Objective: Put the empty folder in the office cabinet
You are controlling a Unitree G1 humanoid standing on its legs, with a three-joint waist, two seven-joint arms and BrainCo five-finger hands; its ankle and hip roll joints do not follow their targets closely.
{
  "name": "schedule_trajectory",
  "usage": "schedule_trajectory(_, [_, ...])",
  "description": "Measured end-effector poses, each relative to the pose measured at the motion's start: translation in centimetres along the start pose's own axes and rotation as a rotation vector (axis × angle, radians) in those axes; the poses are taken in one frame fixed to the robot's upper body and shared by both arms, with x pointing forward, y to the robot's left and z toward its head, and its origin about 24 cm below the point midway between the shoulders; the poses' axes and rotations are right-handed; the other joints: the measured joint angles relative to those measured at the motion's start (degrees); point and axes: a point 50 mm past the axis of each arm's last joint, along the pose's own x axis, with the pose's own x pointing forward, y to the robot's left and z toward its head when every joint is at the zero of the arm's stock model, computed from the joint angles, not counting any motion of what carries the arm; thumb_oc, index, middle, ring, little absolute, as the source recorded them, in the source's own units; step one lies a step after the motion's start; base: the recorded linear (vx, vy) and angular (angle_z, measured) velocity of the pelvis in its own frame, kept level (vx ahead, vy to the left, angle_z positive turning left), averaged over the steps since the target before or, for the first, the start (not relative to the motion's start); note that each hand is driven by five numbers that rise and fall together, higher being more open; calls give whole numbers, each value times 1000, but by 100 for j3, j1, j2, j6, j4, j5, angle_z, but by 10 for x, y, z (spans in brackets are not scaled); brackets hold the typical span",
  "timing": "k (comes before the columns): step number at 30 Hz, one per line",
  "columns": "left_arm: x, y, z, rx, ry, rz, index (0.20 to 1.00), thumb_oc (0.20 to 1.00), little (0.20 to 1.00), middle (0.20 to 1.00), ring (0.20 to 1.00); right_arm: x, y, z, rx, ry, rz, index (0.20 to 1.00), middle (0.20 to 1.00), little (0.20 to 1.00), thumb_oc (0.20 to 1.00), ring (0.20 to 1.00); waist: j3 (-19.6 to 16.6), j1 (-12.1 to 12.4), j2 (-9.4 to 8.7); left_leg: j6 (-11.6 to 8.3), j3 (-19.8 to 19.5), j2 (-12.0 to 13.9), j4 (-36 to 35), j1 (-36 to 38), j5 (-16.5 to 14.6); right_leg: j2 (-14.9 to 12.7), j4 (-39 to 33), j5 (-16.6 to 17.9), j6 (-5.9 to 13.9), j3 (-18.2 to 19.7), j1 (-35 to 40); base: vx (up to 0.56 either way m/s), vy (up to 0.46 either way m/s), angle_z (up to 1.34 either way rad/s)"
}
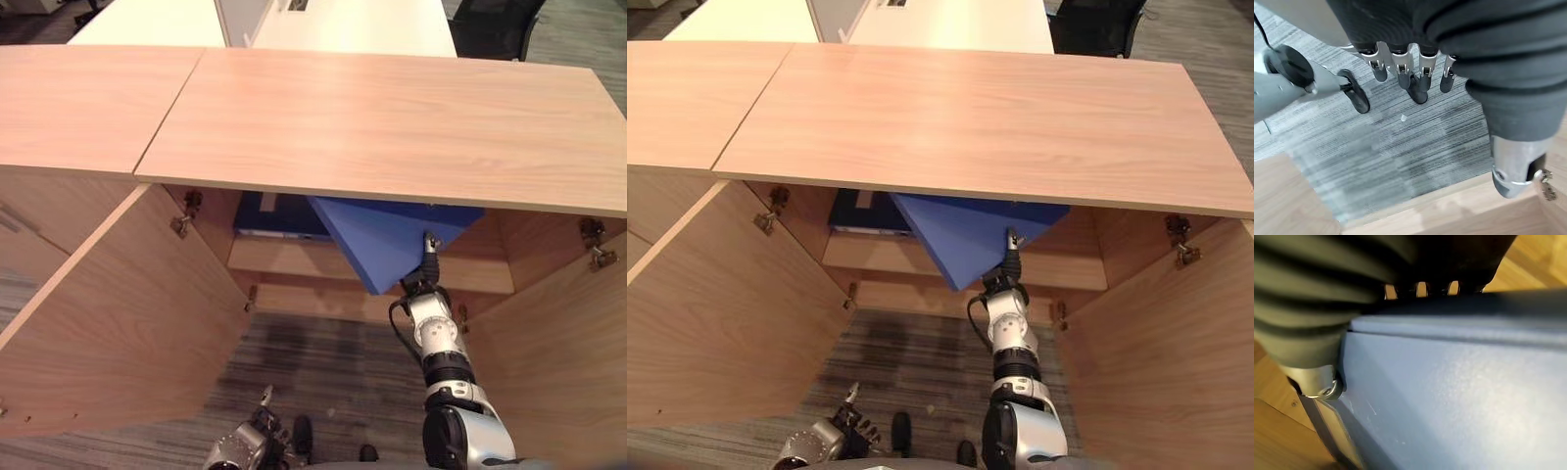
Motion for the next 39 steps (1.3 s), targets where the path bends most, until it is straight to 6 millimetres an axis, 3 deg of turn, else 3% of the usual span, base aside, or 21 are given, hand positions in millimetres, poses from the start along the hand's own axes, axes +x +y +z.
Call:
schedule_trajectory(3, [0,-13,5,27,-8,-16,1000,1000,1000,1000,1000,6,15,10,8,-38,36,200,200,200,200,200,223,121,41,22,84,-43,119,-107,-17,-225,-165,275,-17,-167,-192,-61,-38,-9])
schedule_trajectory(8, [-5,-42,15,55,-41,-76,1000,1000,1000,1000,1000,13,55,26,21,-115,137,200,200,200,200,200,631,48,107,16,-1,72,636,-700,-21,-133,62,409,-218,-177,-610,-88,-65,-3])
schedule_trajectory(12, [-10,-58,23,45,-70,-141,1000,1000,1000,1000,1000,16,98,42,84,-189,223,200,200,200,200,200,826,-144,56,-26,-160,92,1164,-1505,-72,-275,1217,-6,-343,-199,-1652,-56,-74,14])
schedule_trajectory(16, [-15,-77,27,60,-86,-196,1000,1000,1000,1000,1000,14,126,54,131,-257,270,200,200,200,200,200,858,-120,36,-44,-195,27,1666,-2264,-151,-494,2195,-351,-414,-154,-2613,-18,-67,18])
schedule_trajectory(19, [-18,-85,29,64,-96,-234,1000,1000,1000,1000,1000,12,137,56,147,-275,286,200,200,200,200,200,849,-96,19,-68,-180,23,2163,-2646,-352,-564,2710,-576,-442,-36,-3027,16,-53,2])
schedule_trajectory(21, [-23,-95,34,65,-124,-287,1000,1000,1000,1000,1000,8,155,62,173,-309,329,200,200,200,200,200,800,-117,-10,-89,-144,51,2841,-3283,-621,-599,3405,-829,-476,123,-3695,44,-100,0])
schedule_trajectory(24, [-25,-106,32,72,-114,-311,1000,1000,1000,1000,1000,7,162,65,223,-316,341,200,200,200,200,200,470,-135,-45,-95,-150,63,3719,-4148,-954,-755,4303,-1204,-525,184,-4552,74,-88,16])
schedule_trajectory(28, [-29,-117,33,79,-122,-341,1000,1000,1000,1000,1000,6,170,70,293,-316,309,200,200,200,200,200,294,-95,-66,-95,-144,70,4435,-4781,-1225,-851,5056,-1533,-576,320,-5199,51,-50,11])
schedule_trajectory(32, [-28,-117,32,78,-119,-338,1000,1000,1000,1000,1000,8,170,74,347,-325,233,200,200,200,200,200,-4,-44,-135,-121,-127,83,4706,-5144,-1347,-895,5431,-1712,-629,382,-5600,38,-49,8])
schedule_trajectory(33, [-28,-116,33,77,-121,-333,1000,1000,1000,1000,1000,10,183,75,418,-291,170,200,200,200,200,200,-145,-38,-155,-142,-135,83,4836,-5321,-1389,-915,5626,-1799,-675,411,-5813,14,-39,10])
schedule_trajectory(34, [-28,-115,33,76,-120,-322,1000,1000,1000,1000,1000,12,182,76,412,-287,126,200,200,200,200,200,-225,-38,-175,-150,-147,84,4851,-5362,-1393,-922,5666,-1830,-690,402,-5852,4,-23,11])
schedule_trajectory(39, [-25,-109,30,41,-100,-297,1000,1000,1000,1000,1000,30,161,72,239,-219,-190,200,200,200,200,200,-457,-58,-280,-199,-177,53,4819,-5402,-1370,-970,5652,-1858,-705,348,-5895,-29,11,6])
